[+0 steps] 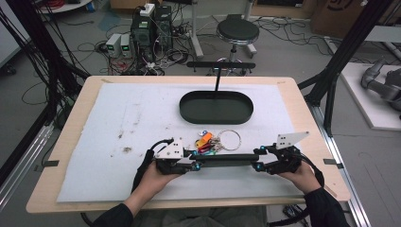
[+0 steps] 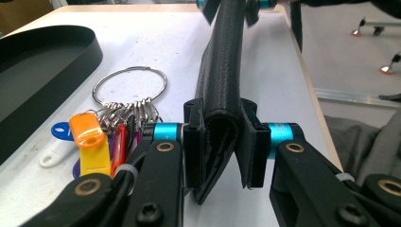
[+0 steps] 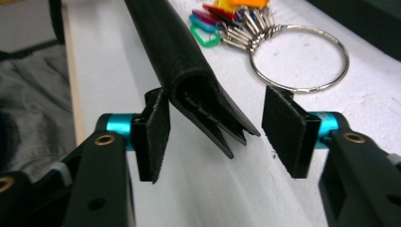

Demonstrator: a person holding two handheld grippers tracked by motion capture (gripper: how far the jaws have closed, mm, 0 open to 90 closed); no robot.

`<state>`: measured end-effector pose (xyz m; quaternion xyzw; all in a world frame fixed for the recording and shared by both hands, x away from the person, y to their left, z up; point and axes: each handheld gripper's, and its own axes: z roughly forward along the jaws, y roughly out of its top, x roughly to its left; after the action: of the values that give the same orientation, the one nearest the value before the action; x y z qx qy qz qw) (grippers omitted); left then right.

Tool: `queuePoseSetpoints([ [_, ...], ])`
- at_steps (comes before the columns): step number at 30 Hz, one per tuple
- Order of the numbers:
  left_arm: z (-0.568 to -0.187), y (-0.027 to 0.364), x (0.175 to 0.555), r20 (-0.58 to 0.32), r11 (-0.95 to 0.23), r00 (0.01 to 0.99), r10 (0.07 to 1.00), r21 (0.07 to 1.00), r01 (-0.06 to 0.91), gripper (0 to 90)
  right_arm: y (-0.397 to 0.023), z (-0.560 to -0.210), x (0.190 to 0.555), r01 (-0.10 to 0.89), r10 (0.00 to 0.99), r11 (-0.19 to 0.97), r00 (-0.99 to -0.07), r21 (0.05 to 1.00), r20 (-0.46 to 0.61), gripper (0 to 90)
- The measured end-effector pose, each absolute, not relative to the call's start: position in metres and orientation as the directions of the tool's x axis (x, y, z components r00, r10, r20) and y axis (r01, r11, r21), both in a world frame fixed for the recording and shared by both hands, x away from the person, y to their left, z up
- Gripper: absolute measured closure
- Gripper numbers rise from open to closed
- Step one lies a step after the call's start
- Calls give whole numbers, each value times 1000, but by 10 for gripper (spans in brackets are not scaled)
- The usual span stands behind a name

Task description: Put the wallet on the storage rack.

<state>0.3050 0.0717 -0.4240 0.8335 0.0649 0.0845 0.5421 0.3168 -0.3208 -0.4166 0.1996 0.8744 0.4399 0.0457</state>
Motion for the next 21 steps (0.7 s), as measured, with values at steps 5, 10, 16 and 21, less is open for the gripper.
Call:
queuePoseSetpoints([
  [5, -425, 70, 306, 68, -392, 974, 216, 920, 23, 726, -315, -417, 317, 265, 379, 549, -924, 792, 47, 649],
  [10, -429, 69, 312, 48, -389, 960, 277, 919, 66, 505, -314, -418, 317, 252, 358, 556, -933, 792, 46, 759],
  [16, -434, 67, 316, 49, -408, 952, 303, 909, 83, 382, -313, -419, 316, 237, 343, 559, -939, 795, 38, 773],
  [21, -439, 67, 322, 19, -413, 966, 258, 906, 93, 514, -313, -419, 317, 231, 332, 560, -942, 796, 40, 773],
])
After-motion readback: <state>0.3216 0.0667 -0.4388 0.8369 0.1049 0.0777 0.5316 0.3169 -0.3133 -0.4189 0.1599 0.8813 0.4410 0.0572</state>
